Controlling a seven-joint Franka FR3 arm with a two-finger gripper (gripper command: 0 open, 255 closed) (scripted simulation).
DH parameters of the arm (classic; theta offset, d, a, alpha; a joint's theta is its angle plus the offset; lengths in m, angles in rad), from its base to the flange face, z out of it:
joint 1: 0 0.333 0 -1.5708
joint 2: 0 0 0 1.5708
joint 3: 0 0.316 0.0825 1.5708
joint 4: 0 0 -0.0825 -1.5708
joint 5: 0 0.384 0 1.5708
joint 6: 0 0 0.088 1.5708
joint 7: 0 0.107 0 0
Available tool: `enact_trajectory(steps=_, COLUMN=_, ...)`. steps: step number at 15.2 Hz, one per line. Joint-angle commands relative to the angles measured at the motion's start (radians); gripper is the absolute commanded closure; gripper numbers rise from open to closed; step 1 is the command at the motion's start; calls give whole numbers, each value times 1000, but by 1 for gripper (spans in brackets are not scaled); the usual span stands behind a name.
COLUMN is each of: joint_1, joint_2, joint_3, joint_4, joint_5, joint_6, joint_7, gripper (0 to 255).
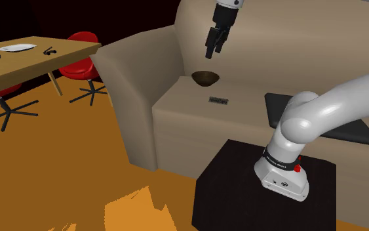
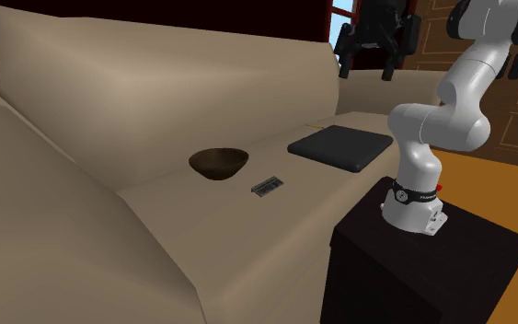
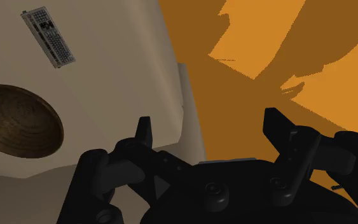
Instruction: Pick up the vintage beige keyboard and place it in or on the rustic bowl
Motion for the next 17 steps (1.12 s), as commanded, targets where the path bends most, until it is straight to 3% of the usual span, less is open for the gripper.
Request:
enact_trajectory(steps=1, joint_1=0, joint_2=0, joint_3=0, joint_4=0, joint_5=0, joint_6=0, joint_7=0, gripper=0)
enact_trajectory(steps=9, joint_1=-32, joint_2=42, joint_3=-133, joint_4=-160, joint_5=-56, joint_6=162, joint_7=-168, gripper=0)
enact_trajectory(steps=17, joint_1=-66, joint_2=177, joint_3=-274, joint_4=-244, joint_5=-106, joint_6=343, joint_7=-342, gripper=0)
